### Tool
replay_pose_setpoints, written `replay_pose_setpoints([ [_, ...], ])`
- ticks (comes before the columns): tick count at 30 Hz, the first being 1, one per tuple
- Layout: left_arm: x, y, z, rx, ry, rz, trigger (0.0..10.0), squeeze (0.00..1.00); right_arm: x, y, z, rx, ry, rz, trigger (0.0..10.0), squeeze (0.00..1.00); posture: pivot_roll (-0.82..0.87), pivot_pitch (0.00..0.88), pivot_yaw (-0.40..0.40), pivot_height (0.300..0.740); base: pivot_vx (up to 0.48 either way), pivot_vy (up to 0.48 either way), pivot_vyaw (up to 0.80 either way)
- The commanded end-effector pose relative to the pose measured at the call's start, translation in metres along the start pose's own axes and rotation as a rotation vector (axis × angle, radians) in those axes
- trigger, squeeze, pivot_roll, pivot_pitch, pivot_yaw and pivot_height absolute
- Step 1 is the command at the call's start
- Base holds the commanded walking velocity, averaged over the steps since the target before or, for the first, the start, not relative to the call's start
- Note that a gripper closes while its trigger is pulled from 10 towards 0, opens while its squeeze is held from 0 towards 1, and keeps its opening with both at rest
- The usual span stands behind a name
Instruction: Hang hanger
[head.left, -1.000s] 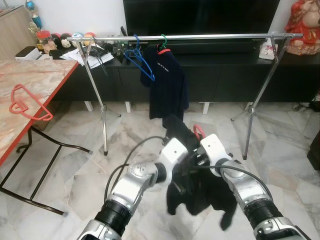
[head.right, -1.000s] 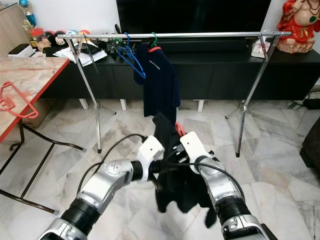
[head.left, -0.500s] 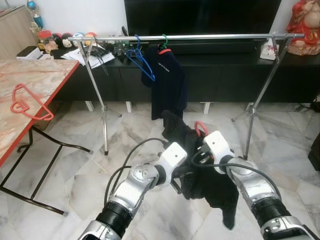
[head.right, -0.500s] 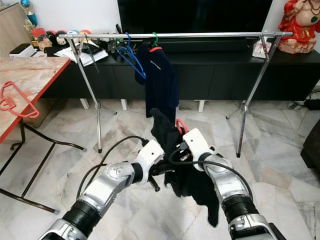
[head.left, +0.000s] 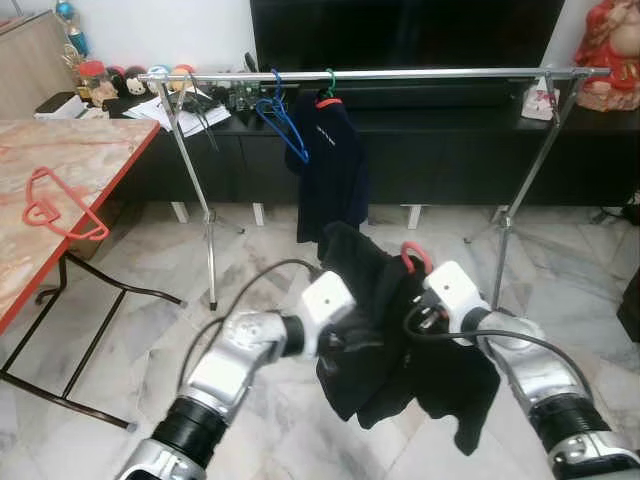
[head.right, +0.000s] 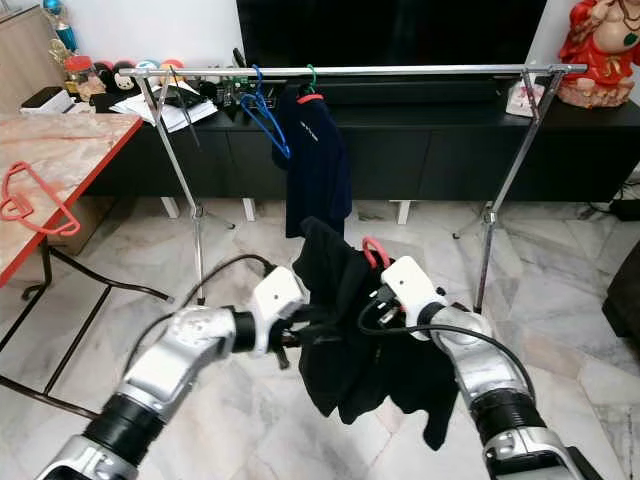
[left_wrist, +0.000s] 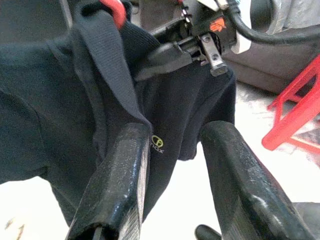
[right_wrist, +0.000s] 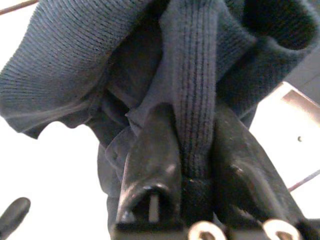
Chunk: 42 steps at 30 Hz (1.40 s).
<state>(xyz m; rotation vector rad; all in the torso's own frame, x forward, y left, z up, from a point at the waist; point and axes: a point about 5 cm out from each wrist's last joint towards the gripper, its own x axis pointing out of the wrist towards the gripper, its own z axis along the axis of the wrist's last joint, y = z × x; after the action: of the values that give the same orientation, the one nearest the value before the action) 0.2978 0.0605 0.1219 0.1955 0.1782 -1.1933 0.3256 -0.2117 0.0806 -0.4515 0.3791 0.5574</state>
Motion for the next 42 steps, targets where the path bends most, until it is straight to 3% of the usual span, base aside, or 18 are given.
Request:
replay_pose_setpoints([
  [1, -0.009, 0.012, 0.004, 0.023, -0.005, 0.018, 10.0, 1.00, -0.005, -0.003, 0.006, -0.045, -0.061, 0.045, 0.0, 0.00, -0.12, 0.000, 0.047, 0.740, 0.000, 0.000, 0.00],
  [6, -0.021, 0.016, 0.005, 0.050, 0.007, -0.010, 10.0, 1.00, -0.020, -0.003, -0.003, -0.093, -0.065, 0.172, 0.0, 0.00, -0.13, 0.000, 0.053, 0.740, 0.000, 0.000, 0.00],
  [12, -0.023, 0.018, 0.005, 0.105, 0.026, -0.044, 10.0, 1.00, -0.029, -0.002, -0.005, -0.131, -0.068, 0.271, 0.0, 0.00, -0.14, 0.000, 0.063, 0.740, 0.000, 0.000, 0.00],
  [18, -0.026, 0.007, 0.009, 0.116, 0.028, -0.209, 10.0, 1.00, -0.036, -0.001, -0.008, -0.166, -0.059, 0.335, 0.0, 0.00, -0.14, 0.000, 0.076, 0.740, 0.000, 0.000, 0.00],
  [20, -0.023, -0.001, 0.008, 0.103, 0.026, -0.278, 10.0, 1.00, -0.039, 0.004, -0.005, -0.168, -0.084, 0.382, 0.0, 0.00, -0.15, 0.000, 0.080, 0.740, 0.000, 0.000, 0.00],
  [29, -0.009, -0.011, 0.011, 0.117, 0.013, -0.354, 10.0, 1.00, -0.046, 0.011, -0.005, -0.210, -0.076, 0.439, 0.0, 0.00, -0.16, 0.000, 0.094, 0.740, 0.000, 0.000, 0.00],
  [37, 0.001, -0.012, 0.012, 0.169, 0.034, -0.341, 10.0, 1.00, -0.048, 0.015, -0.002, -0.223, -0.079, 0.462, 0.0, 0.00, -0.16, 0.000, 0.101, 0.740, 0.000, 0.000, 0.00],
  [38, 0.002, -0.010, 0.013, 0.176, 0.027, -0.324, 10.0, 0.62, -0.049, 0.015, -0.001, -0.225, -0.079, 0.463, 0.0, 0.00, -0.16, 0.000, 0.101, 0.740, 0.000, 0.000, 0.00],
  [39, 0.003, -0.008, 0.015, 0.170, 0.015, -0.320, 10.0, 0.00, -0.049, 0.016, 0.000, -0.229, -0.081, 0.465, 0.0, 0.00, -0.17, 0.000, 0.103, 0.740, 0.000, 0.000, 0.00],
  [42, 0.003, -0.010, 0.013, 0.161, 0.035, -0.352, 10.0, 0.00, -0.050, 0.016, 0.002, -0.233, -0.084, 0.468, 0.0, 0.00, -0.17, 0.000, 0.104, 0.740, 0.000, 0.000, 0.00],
])
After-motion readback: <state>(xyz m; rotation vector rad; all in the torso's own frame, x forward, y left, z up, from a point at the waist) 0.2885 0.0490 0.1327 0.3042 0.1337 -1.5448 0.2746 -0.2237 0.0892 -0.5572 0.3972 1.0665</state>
